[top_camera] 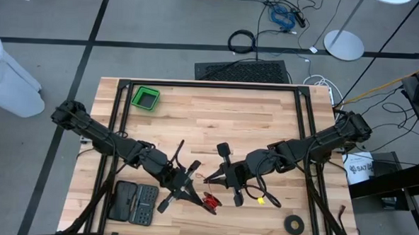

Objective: Coil cords
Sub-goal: Coil the red wire into the spool

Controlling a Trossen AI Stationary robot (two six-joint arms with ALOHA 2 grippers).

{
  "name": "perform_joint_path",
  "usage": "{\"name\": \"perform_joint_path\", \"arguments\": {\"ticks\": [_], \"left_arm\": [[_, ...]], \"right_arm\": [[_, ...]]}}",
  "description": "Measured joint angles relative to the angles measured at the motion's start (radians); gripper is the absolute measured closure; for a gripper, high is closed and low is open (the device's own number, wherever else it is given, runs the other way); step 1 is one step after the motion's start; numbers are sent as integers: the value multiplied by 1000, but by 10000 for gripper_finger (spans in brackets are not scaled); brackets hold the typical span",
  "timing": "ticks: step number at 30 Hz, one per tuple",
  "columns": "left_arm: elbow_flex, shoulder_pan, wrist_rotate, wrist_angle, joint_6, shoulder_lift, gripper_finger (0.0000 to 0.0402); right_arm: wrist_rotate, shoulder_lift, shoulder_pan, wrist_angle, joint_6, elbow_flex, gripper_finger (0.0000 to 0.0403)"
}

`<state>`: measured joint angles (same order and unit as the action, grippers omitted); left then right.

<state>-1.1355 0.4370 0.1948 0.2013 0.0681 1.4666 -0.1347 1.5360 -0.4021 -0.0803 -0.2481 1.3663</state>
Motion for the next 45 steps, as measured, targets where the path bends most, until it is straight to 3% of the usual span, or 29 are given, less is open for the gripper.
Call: {"name": "perform_joint_path", "arguments": {"ticks": [5,12,18,25,34,41,45], "left_arm": [[0,0,11,30,-26,0,401],[0,-3,11,30,-30,0,401],[0,-3,38,30,-82,0,401],[0,-6,42,30,-194,0,401],[0,-20,67,89,-266,0,401],[0,-23,120,123,-259,0,401],[0,-23,145,147,-262,4,401]], "right_arm": [[62,0,21,0,18,0,403],[63,0,25,0,28,0,401],[70,0,26,-1,29,0,378],[215,0,52,-1,41,0,344],[221,-40,87,-21,94,1,325],[321,-68,153,-5,182,1,327],[326,-69,199,-11,280,1,327]]}}
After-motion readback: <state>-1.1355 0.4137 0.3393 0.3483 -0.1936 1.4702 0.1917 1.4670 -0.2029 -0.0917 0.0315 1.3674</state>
